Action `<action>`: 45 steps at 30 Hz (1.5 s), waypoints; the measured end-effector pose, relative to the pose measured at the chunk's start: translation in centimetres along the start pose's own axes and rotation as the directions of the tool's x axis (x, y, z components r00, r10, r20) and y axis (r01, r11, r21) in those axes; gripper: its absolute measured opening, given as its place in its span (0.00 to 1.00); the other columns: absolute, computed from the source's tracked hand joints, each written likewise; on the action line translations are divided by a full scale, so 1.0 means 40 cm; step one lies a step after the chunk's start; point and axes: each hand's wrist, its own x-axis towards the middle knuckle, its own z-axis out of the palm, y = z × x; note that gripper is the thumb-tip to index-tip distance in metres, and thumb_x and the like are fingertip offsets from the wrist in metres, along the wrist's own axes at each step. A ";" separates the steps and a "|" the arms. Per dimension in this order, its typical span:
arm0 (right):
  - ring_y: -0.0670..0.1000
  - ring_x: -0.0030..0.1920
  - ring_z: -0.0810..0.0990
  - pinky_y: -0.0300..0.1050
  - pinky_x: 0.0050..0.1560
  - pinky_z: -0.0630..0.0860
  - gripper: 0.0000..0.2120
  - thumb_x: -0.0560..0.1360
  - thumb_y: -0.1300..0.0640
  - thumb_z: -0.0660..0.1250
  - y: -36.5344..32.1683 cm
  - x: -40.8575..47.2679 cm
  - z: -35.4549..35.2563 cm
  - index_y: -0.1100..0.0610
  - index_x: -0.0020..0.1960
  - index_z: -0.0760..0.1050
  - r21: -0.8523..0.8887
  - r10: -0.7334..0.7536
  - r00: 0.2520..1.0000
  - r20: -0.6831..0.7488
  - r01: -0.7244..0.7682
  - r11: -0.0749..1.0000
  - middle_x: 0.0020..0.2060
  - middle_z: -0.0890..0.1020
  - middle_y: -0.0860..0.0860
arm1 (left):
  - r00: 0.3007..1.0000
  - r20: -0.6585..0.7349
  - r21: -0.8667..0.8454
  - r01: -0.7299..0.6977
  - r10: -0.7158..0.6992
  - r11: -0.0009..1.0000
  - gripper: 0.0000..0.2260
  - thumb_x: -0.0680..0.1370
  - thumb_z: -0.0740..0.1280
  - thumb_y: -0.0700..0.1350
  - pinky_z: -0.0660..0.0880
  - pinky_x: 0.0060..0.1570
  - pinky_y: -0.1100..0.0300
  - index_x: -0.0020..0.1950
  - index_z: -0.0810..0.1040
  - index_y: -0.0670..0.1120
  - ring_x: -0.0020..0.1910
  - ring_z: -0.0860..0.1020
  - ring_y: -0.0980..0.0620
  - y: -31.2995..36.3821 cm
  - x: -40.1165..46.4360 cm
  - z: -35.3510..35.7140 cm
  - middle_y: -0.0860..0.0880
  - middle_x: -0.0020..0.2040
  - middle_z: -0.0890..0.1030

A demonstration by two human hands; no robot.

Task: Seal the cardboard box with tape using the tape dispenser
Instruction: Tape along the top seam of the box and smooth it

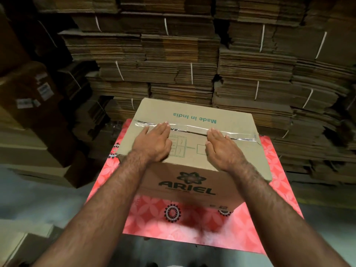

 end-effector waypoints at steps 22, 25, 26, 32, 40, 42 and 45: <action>0.46 0.81 0.46 0.48 0.80 0.44 0.36 0.78 0.43 0.37 -0.190 0.066 0.020 0.55 0.83 0.44 0.024 -0.067 0.997 0.025 0.066 0.998 0.83 0.47 0.50 | 0.912 0.147 -0.303 0.410 -0.383 0.860 0.38 0.74 0.37 0.67 0.71 0.64 0.43 0.67 0.70 0.46 0.63 0.76 0.36 -0.394 -0.103 0.081 0.38 0.67 0.76; 0.48 0.81 0.47 0.50 0.81 0.45 0.37 0.77 0.43 0.37 -0.223 0.072 0.015 0.57 0.83 0.45 0.039 -0.035 0.999 0.004 0.035 0.999 0.82 0.48 0.52 | 0.923 0.033 -0.480 0.352 -0.384 0.803 0.36 0.77 0.42 0.64 0.60 0.74 0.46 0.76 0.65 0.44 0.75 0.66 0.41 -0.373 -0.149 0.081 0.42 0.76 0.67; 0.48 0.81 0.46 0.51 0.81 0.44 0.37 0.77 0.43 0.37 -0.245 0.078 0.015 0.57 0.83 0.45 0.053 -0.041 0.999 -0.003 0.041 0.998 0.82 0.48 0.52 | 0.938 -0.057 -0.540 0.259 -0.341 0.801 0.34 0.79 0.43 0.62 0.55 0.77 0.47 0.78 0.61 0.43 0.77 0.62 0.44 -0.349 -0.140 0.054 0.45 0.78 0.64; 0.51 0.82 0.49 0.55 0.80 0.44 0.33 0.81 0.46 0.44 -0.399 0.159 0.031 0.59 0.83 0.49 0.054 -0.161 0.987 -0.016 0.161 0.985 0.82 0.52 0.54 | 0.986 -0.157 -0.461 -0.027 -0.052 0.887 0.22 0.86 0.49 0.47 0.51 0.78 0.51 0.80 0.59 0.42 0.79 0.56 0.49 -0.227 0.000 -0.036 0.46 0.80 0.59; 0.51 0.82 0.47 0.51 0.81 0.44 0.33 0.81 0.46 0.43 -0.372 0.147 0.042 0.60 0.83 0.46 -0.015 -0.113 0.993 0.014 0.113 0.993 0.82 0.49 0.55 | 0.981 -0.173 -0.346 0.027 -0.092 0.938 0.25 0.85 0.49 0.50 0.53 0.78 0.49 0.80 0.56 0.44 0.80 0.53 0.53 -0.202 -0.004 0.006 0.49 0.81 0.55; 0.51 0.82 0.46 0.52 0.81 0.43 0.32 0.83 0.47 0.45 -0.359 0.139 0.032 0.60 0.83 0.45 -0.029 -0.052 0.999 0.011 0.052 0.998 0.82 0.48 0.55 | 0.977 -0.182 -0.347 0.042 -0.111 0.937 0.25 0.85 0.49 0.50 0.53 0.78 0.50 0.81 0.56 0.44 0.80 0.53 0.53 -0.196 -0.006 0.003 0.49 0.81 0.55; 0.52 0.82 0.47 0.54 0.81 0.44 0.32 0.83 0.47 0.47 -0.381 0.148 0.026 0.60 0.83 0.47 -0.030 -0.065 0.998 -0.011 0.064 0.997 0.82 0.49 0.55 | 0.982 -0.166 -0.340 0.029 -0.090 0.940 0.26 0.83 0.48 0.52 0.54 0.78 0.50 0.80 0.57 0.43 0.80 0.54 0.52 -0.208 0.004 0.008 0.48 0.81 0.56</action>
